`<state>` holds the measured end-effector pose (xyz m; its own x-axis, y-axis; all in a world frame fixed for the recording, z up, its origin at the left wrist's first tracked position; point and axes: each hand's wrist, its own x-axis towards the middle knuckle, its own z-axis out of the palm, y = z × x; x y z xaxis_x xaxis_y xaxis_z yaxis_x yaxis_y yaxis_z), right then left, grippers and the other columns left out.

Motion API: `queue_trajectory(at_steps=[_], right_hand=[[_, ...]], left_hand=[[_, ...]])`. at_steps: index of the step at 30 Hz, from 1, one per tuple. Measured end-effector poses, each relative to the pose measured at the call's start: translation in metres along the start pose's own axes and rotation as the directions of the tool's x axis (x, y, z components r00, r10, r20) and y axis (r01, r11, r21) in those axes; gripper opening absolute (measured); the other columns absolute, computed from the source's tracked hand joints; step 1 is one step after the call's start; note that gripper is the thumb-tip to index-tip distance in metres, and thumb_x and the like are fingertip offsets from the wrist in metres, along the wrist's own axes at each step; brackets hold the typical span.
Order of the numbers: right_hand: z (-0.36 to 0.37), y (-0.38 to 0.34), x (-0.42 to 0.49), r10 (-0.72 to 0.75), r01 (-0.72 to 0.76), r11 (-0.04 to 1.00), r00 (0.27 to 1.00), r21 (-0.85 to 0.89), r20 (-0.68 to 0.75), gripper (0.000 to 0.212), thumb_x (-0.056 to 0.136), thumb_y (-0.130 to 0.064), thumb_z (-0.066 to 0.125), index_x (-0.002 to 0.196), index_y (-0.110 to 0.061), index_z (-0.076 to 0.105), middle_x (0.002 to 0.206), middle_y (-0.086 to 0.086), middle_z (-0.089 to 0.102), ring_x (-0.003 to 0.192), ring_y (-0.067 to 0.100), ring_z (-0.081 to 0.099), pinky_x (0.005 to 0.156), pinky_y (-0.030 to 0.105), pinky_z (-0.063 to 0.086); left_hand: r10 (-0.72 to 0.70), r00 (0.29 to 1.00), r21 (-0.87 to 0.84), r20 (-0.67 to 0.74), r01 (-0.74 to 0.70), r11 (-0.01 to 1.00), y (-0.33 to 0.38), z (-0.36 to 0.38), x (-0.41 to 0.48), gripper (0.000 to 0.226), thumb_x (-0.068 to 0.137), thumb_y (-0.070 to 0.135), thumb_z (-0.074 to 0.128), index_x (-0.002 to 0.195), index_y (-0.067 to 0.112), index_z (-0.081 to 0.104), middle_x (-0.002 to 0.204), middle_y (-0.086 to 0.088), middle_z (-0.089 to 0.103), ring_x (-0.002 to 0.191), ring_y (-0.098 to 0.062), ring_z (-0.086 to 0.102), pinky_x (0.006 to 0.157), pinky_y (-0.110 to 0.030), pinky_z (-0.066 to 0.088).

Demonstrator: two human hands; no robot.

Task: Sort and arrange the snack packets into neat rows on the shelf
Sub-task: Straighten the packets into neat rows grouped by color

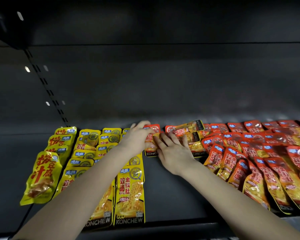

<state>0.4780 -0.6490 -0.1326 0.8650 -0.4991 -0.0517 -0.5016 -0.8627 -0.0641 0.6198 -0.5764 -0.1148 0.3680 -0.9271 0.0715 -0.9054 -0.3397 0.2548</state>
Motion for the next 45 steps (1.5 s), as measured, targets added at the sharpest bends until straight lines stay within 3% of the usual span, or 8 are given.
queue_trajectory(at_steps=[6,13,18,24,32,37,45], right_hand=[[0.0,-0.001,0.002,0.028,-0.026,0.999,0.998,-0.041,0.052,0.053,0.1,-0.042,0.014,0.149,-0.03,0.001,0.158,0.0,0.002,0.145,0.024,-0.005,0.111,0.059,-0.007],[-0.004,0.009,-0.009,0.041,-0.04,0.999,0.998,-0.029,0.038,0.058,0.098,-0.05,0.015,0.15,-0.027,0.002,0.158,-0.007,0.006,0.145,0.019,-0.01,0.11,0.058,-0.01],[-0.011,0.019,-0.025,0.014,-0.012,0.999,0.999,-0.035,0.035,0.057,0.099,-0.048,0.018,0.149,-0.021,0.013,0.157,-0.009,0.012,0.144,0.017,-0.012,0.109,0.06,-0.012],[-0.017,0.027,-0.055,-0.004,0.005,0.999,1.0,-0.049,0.007,0.056,0.099,-0.048,0.019,0.146,-0.02,0.027,0.153,-0.009,0.024,0.145,0.019,-0.007,0.11,0.059,-0.011],[-0.026,0.044,-0.08,0.052,-0.049,0.998,0.991,0.029,-0.121,0.05,0.099,-0.046,0.027,0.145,-0.027,0.027,0.154,-0.009,0.019,0.145,0.022,0.0,0.112,0.058,-0.004],[-0.03,0.062,-0.085,0.132,-0.127,0.991,0.984,0.046,-0.121,0.054,0.098,-0.048,0.027,0.147,-0.028,0.018,0.155,-0.003,0.016,0.144,0.03,0.003,0.113,0.058,0.0],[-0.018,0.078,-0.079,0.226,-0.22,0.974,0.968,0.06,-0.113,0.057,0.096,-0.05,0.029,0.147,-0.03,0.013,0.15,0.008,0.026,0.142,0.031,0.009,0.114,0.057,0.002]], left_hand=[[-0.007,0.998,0.212,0.066,-0.007,0.977,0.001,-0.002,0.004,0.049,0.09,0.043,0.057,0.137,0.038,0.045,0.146,0.013,0.041,0.137,-0.016,0.032,0.115,-0.041,0.012],[-0.034,0.983,0.213,0.183,-0.006,0.977,0.004,-0.005,-0.002,0.051,0.094,0.04,0.052,0.142,0.037,0.036,0.151,0.006,0.036,0.139,-0.016,0.032,0.117,-0.046,0.004],[-0.082,0.98,0.202,0.18,0.045,0.978,0.016,-0.014,-0.003,0.053,0.09,0.037,0.06,0.14,0.036,0.04,0.148,0.001,0.04,0.137,-0.02,0.034,0.116,-0.045,0.004],[0.019,0.998,0.168,0.053,-0.028,0.985,0.046,-0.011,-0.016,0.045,0.093,0.03,0.054,0.136,0.035,0.045,0.147,0.012,0.039,0.136,-0.012,0.036,0.116,-0.043,0.008],[0.09,0.995,0.157,-0.034,-0.084,0.984,0.069,-0.014,-0.016,0.046,0.094,0.033,0.051,0.139,0.031,0.042,0.146,0.012,0.039,0.135,-0.011,0.036,0.116,-0.042,0.014],[0.087,0.996,0.157,-0.016,-0.083,0.984,0.072,-0.008,-0.009,0.05,0.092,0.034,0.053,0.14,0.03,0.04,0.147,0.009,0.04,0.133,-0.014,0.039,0.114,-0.041,0.021],[0.116,0.991,0.131,0.06,-0.123,0.984,0.082,0.001,0.013,0.059,0.09,0.04,0.056,0.143,0.028,0.035,0.148,0.005,0.038,0.132,-0.021,0.041,0.107,-0.037,0.031]])
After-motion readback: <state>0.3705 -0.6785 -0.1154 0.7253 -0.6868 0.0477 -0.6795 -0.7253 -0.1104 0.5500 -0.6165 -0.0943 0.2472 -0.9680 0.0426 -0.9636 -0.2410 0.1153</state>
